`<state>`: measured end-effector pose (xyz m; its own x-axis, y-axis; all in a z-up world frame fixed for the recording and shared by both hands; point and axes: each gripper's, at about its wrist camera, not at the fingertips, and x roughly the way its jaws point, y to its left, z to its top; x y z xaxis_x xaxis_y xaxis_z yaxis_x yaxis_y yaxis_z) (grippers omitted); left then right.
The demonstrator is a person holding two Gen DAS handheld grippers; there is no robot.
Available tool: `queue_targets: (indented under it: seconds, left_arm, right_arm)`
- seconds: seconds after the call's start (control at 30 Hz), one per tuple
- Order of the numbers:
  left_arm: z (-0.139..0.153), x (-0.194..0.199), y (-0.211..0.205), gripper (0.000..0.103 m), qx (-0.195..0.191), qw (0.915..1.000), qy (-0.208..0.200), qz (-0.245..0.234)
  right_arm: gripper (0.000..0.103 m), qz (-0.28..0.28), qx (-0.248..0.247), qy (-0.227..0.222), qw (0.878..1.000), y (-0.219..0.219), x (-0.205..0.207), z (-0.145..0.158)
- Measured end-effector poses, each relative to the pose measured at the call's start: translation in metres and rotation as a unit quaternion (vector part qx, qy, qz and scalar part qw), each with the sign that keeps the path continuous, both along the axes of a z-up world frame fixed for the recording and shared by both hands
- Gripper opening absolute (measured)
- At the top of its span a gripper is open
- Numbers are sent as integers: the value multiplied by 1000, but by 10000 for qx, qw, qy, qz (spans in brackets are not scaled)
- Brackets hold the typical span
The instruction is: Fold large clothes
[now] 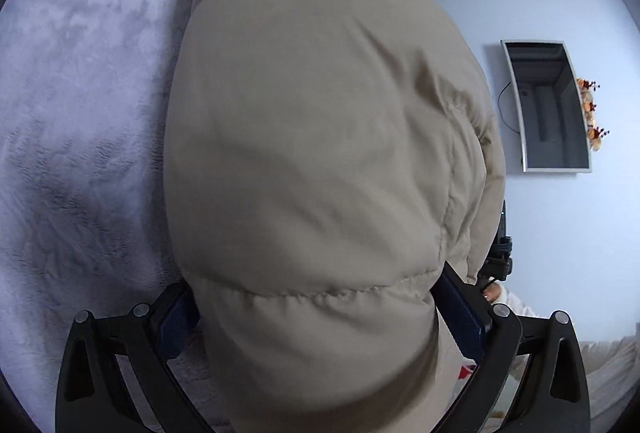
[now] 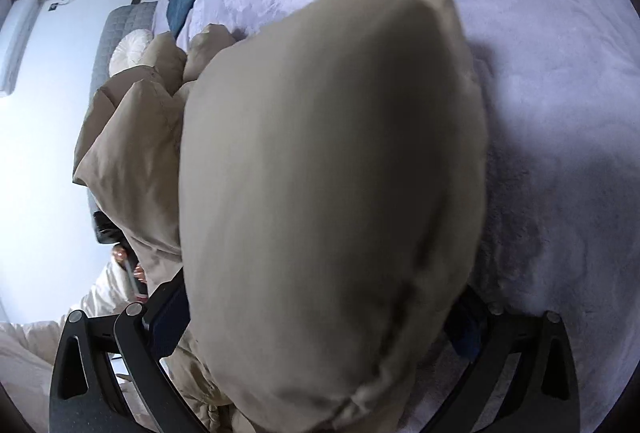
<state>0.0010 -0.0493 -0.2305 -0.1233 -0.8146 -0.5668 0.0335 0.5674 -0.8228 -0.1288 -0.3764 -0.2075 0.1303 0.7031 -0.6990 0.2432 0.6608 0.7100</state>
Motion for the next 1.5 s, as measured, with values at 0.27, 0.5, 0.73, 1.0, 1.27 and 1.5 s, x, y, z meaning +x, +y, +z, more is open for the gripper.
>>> queue_targets:
  seconds: [0.27, 0.5, 0.73, 1.0, 1.27, 1.5]
  left_arm:
    - [17, -9, -27, 103, 764, 9965, -312, 108]
    - [64, -24, -47, 78, 1434, 9838, -1071, 90]
    - [108, -14, -30, 77, 1376, 9797, -1447, 200]
    - [138, 28, 29, 77, 1507, 9714, -1819, 251]
    - [136, 91, 120, 77, 1843, 9624, -1937, 474]
    - [83, 127, 165, 78, 2383, 9535, -1662, 804]
  right_arm:
    - [103, -12, 103, 43, 9999, 15, 21, -9]
    - [66, -550, 266, 159, 9980, 12, 11, 11]
    - [52, -429, 144, -182, 9988, 26, 19, 53]
    - [52, -474, 12, -556, 9973, 72, 68, 81]
    - [52, -507, -84, -755, 9958, 140, 149, 74]
    - [52, -446, -311, -569, 9969, 176, 219, 38]
